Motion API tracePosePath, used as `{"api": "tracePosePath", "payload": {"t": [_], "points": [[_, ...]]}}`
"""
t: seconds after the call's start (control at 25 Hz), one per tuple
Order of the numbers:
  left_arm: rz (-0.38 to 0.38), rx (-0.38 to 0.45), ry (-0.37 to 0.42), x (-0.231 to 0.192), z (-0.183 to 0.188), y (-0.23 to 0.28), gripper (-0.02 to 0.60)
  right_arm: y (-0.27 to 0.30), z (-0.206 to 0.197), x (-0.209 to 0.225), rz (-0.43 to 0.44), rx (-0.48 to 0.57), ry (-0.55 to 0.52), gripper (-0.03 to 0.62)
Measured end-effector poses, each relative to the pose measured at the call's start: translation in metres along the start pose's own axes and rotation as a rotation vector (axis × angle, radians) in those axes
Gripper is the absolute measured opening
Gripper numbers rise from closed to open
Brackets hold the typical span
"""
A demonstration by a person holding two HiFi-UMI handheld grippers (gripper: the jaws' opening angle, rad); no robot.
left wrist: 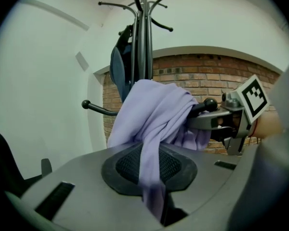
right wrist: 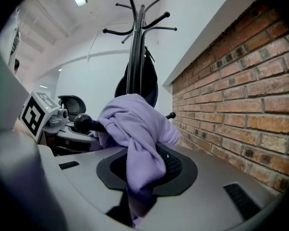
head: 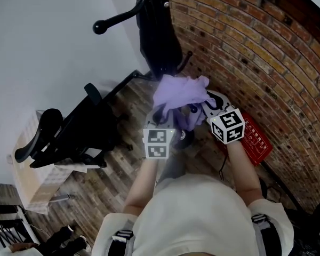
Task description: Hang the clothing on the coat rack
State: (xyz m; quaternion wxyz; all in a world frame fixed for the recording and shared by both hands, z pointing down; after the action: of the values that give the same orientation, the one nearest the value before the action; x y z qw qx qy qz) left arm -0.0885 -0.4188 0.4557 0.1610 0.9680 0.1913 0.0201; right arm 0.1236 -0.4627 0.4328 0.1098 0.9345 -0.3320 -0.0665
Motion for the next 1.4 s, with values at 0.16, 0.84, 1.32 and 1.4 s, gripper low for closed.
{"api": "tracePosePath", "payload": {"t": [0.16, 0.84, 1.32, 1.4], "points": [[-0.022, -0.011, -0.011, 0.006, -0.006, 0.005, 0.044, 0.003, -0.013, -0.007, 0.013, -0.022, 0.006, 0.087], [-0.068, -0.017, -0.036, 0.020, -0.016, 0.004, 0.044, 0.001, -0.037, -0.034, 0.020, -0.041, 0.051, 0.110], [-0.002, 0.001, -0.051, 0.030, -0.017, -0.031, 0.111, -0.042, -0.039, -0.042, -0.054, -0.019, 0.115, 0.175], [0.009, 0.019, -0.071, 0.032, -0.018, -0.043, 0.114, -0.051, -0.038, -0.047, -0.061, -0.010, 0.122, 0.175]]}}
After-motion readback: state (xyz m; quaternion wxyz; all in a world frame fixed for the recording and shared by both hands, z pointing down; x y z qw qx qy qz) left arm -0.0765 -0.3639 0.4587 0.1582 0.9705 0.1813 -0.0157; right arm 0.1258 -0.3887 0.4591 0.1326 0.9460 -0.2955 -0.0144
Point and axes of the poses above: the fingertips, and each gripper's own axes: y forward along the fingers, x to its right, z out of its top, the point moved 10 cm from there along -y, backward along the fingers, and after that the axes turned 2 degrees about -x, right-handed, at the moved point
